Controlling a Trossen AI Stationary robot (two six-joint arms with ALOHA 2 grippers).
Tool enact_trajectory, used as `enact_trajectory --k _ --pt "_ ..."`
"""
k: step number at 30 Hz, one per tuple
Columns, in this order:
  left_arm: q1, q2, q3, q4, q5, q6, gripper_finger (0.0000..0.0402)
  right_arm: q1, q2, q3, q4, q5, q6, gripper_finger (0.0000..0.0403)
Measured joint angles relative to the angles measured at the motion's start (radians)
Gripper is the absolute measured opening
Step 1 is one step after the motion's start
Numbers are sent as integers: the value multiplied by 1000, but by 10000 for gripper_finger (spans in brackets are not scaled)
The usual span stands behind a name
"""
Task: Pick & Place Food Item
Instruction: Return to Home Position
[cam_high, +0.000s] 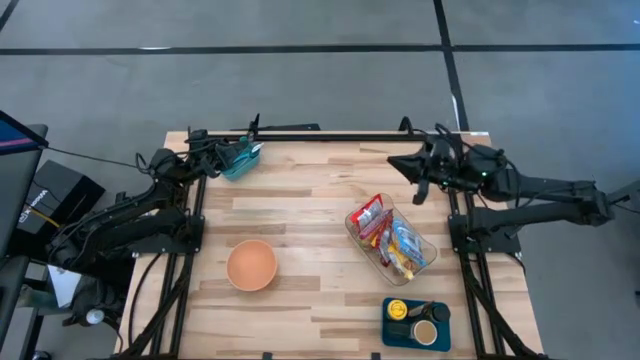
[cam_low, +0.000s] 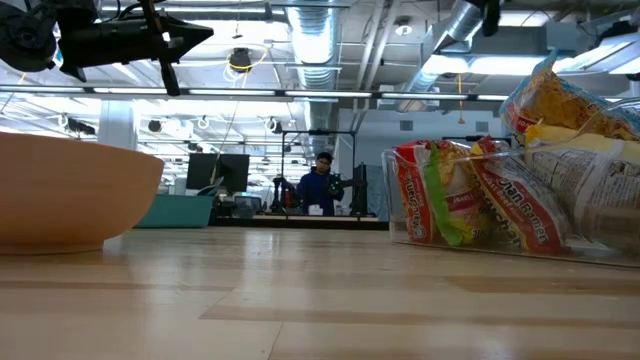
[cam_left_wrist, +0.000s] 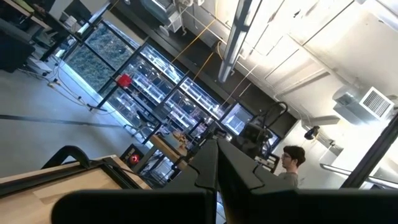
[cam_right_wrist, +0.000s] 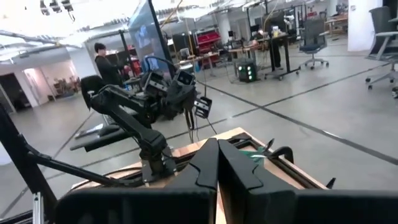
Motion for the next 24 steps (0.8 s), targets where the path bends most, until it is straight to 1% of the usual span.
enact_trajectory --k 5,9,14,16,18,20,24 --pt "0 0 0 0 1 0 0 -19 -115 -27 -14 1 -1 0" --pt "0 0 0 0 1 0 0 -40 -203 -28 -90 16 -35 0" --pt "0 0 0 0 4 0 0 -52 -302 -29 -217 20 -35 0" --pt "0 0 0 0 4 0 0 -52 -331 -29 -273 20 -31 0" --pt "0 0 0 0 4 13 0 -52 -360 -29 -321 21 7 0" --pt "0 0 0 0 4 39 0 -53 -379 -29 -338 40 30 0" --pt "0 0 13 -1 4 97 0 -53 -392 -29 -342 46 23 0"
